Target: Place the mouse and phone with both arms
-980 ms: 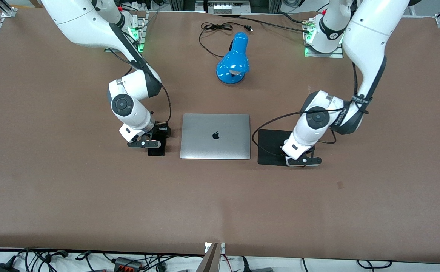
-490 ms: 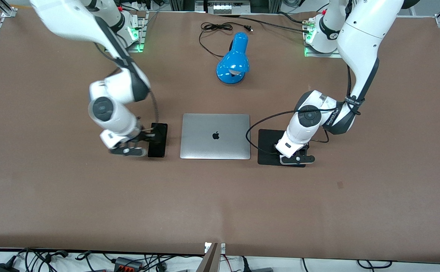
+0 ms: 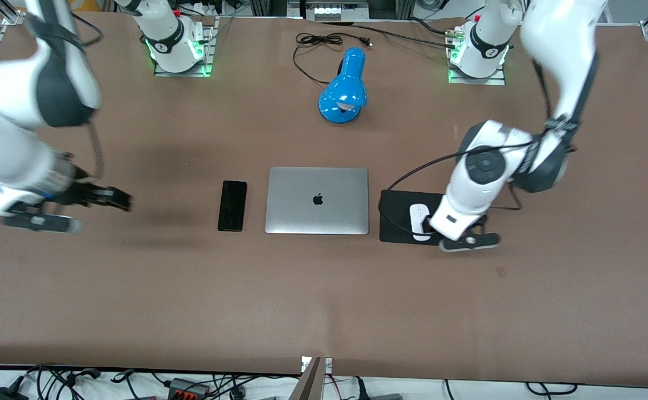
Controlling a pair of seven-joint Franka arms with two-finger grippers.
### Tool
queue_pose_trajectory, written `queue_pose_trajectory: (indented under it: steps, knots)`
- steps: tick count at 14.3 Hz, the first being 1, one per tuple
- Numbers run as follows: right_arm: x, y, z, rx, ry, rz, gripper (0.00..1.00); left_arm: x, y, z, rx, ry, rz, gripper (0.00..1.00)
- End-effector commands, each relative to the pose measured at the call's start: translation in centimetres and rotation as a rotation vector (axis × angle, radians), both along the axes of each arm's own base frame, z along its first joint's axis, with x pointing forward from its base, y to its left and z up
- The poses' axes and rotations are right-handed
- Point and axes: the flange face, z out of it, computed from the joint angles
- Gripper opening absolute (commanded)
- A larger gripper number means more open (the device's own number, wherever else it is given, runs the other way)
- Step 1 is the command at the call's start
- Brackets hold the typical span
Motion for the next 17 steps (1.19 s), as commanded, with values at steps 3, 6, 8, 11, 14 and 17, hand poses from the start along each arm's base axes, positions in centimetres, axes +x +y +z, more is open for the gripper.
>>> queue_pose_trajectory:
  steps: [3, 6, 8, 11, 14, 17]
  knots:
    - [-2.2, -5.3, 7.6, -0.018, 0.055, -0.085, 1.0, 1.8, 7.1, 10.6, 0.024, 0.078, -0.129, 1.0]
    - [-4.5, -4.8, 8.9, -0.014, 0.142, -0.049, 1.0, 2.2, 12.7, 16.2, -0.177, 0.108, -0.147, 1.0]
    - [-4.3, -4.7, 9.0, -0.009, 0.11, 0.038, 1.0, 1.5, 15.1, 18.8, -0.226, 0.163, -0.187, 1.0]
    - [-5.1, -4.7, 9.4, -0.004, 0.099, 0.103, 1.0, -0.5, 16.1, 22.5, -0.214, 0.257, -0.267, 1.0]
    - [-5.8, -4.6, 9.6, -0.003, 0.103, 0.103, 1.0, -4.9, 15.6, 23.3, -0.168, 0.287, -0.266, 1.0]
    - [-5.5, -4.8, 9.4, -0.003, 0.101, 0.111, 1.0, -7.8, 17.0, 23.3, -0.134, 0.163, -0.243, 1.0]
